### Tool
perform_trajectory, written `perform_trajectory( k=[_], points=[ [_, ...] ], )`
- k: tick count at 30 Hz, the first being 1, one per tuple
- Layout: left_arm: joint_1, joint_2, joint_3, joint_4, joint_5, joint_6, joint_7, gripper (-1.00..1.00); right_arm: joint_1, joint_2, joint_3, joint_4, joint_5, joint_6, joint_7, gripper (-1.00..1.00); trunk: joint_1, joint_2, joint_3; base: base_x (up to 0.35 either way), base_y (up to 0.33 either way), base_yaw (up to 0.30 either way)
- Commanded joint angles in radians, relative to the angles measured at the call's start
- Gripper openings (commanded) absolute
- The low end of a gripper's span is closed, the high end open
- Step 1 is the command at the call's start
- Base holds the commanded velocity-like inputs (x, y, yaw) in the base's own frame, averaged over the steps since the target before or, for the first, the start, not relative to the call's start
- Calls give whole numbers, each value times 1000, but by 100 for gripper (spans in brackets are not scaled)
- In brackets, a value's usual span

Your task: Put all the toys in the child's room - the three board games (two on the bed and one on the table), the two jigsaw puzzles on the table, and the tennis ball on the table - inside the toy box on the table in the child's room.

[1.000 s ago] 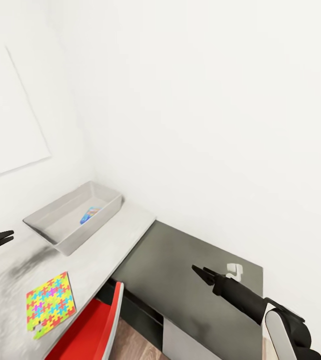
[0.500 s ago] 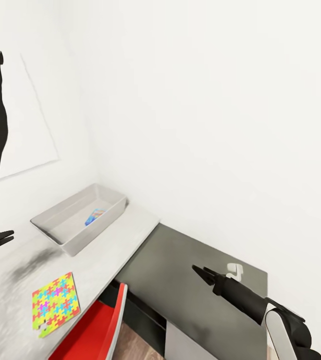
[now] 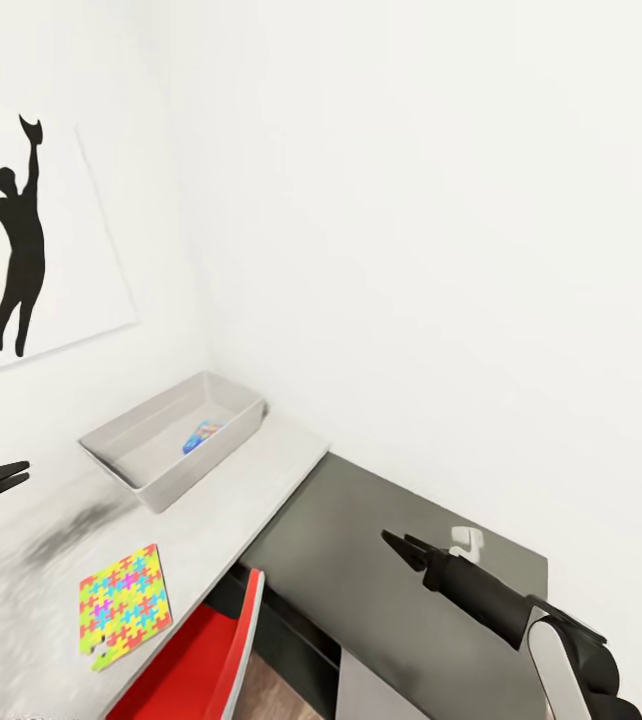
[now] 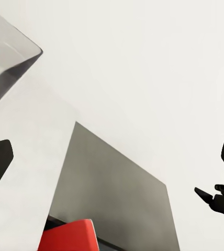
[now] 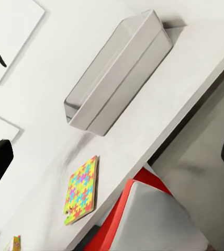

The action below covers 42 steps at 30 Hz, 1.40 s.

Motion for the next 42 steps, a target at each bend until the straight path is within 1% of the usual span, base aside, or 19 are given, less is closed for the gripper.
perform_trajectory(
  k=[1, 7, 10, 20, 23, 29, 36, 42],
  points=[
    [-1, -1, 0, 0, 1, 7, -2, 100, -1, 1, -2, 0, -3, 6, 2, 100, 1, -2, -1, 0, 0, 103],
    [-1, -4, -1, -2, 1, 7, -2, 100, -1, 2, -1, 0, -3, 6, 1, 100, 1, -2, 9, 0, 0, 105],
    [-1, -11, -2, -9, 1, 7, -2, 100, -1, 3, 0, 0, -3, 7, 1, 100, 1, -2, 13, 0, 0, 109],
    [-1, -19, -5, -14, 2, 7, -2, 100, 0, 1, 0, 0, -3, 7, 1, 100, 1, -2, 29, 0, 0, 117],
    [-1, -27, -12, -14, 2, 6, -1, 100, 0, 3, 1, 0, -2, 7, 0, 100, 1, -2, 34, 0, 0, 128],
    [0, -53, -35, -12, -1, 5, 0, 100, 0, 8, 3, 0, -2, 7, -2, 100, 1, -2, 43, 0, 0, 139],
    [16, -60, -44, -12, -1, 4, 0, 100, -1, 3, 3, 0, -2, 7, 3, 100, 1, -2, 54, 0, 0, 151],
    [21, -61, -45, -13, -2, 4, -2, 100, -1, 6, 2, 0, -2, 7, 3, 100, 1, -2, 63, 0, 0, 158]
  ],
)
